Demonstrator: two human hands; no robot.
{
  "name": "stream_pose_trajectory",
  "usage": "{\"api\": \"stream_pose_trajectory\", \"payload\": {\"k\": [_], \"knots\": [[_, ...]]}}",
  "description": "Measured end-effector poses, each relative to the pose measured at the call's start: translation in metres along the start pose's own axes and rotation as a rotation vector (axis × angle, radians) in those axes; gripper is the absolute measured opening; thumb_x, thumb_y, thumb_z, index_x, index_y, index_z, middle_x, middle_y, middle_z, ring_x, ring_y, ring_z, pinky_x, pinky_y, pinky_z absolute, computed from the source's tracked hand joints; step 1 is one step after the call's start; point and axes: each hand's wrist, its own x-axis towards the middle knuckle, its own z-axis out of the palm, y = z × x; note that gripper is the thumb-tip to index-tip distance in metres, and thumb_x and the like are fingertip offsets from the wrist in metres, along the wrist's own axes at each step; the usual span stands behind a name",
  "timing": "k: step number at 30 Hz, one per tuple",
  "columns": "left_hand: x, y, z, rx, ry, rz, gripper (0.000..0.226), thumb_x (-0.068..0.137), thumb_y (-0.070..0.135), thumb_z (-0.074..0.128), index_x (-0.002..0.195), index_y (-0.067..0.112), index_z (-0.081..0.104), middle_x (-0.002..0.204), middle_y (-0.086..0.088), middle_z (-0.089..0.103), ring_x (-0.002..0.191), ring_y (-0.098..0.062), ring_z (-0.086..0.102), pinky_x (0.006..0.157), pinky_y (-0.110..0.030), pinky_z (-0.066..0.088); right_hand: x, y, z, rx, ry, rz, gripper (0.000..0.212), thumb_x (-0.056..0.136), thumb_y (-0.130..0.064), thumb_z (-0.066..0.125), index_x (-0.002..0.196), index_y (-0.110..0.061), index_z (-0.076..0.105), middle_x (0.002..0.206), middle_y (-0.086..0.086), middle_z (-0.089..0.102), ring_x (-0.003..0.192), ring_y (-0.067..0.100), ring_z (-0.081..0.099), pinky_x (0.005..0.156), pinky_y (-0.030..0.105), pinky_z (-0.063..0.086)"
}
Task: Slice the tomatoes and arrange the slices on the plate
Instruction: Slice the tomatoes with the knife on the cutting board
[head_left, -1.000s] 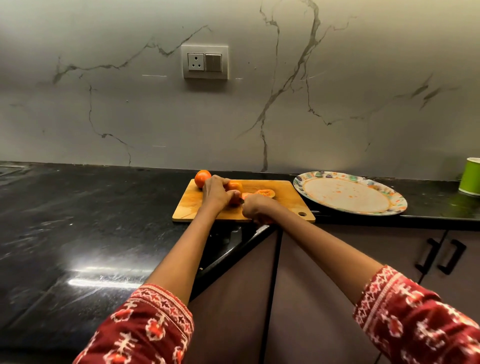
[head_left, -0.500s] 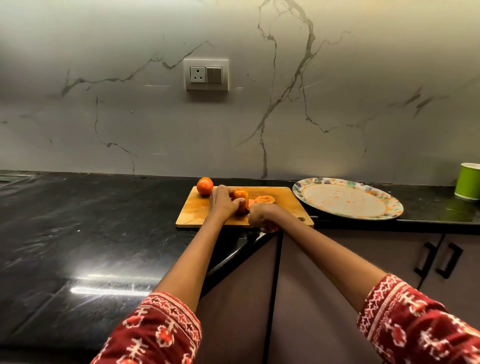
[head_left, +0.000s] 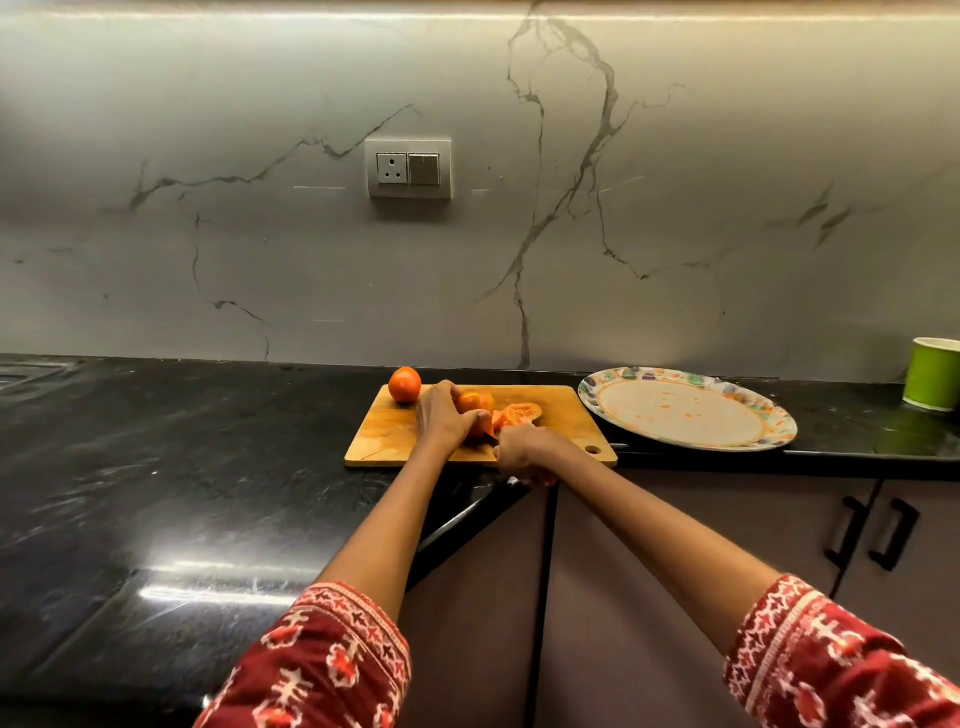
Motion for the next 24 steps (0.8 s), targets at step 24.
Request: {"api": "stream_pose_trajectory", "payload": {"k": [24], "knots": [[-0.013, -0.01, -0.014, -0.103, -0.053, 0.127, 0.065, 0.06, 0.027, 0.086, 0.107, 0.005, 0.047, 0.105, -0.011, 0.058, 0.098, -0.021, 0.057, 0.081, -0.032, 0.05, 0.001, 0.003, 0.015, 0.083, 0.146, -0.006, 0.017, 0.096, -0.013, 0.045, 0.087, -0.005, 0.057, 0.083, 0.009, 0.055, 0.064, 0.019, 0.058, 0.049, 0.02, 0.039]]}}
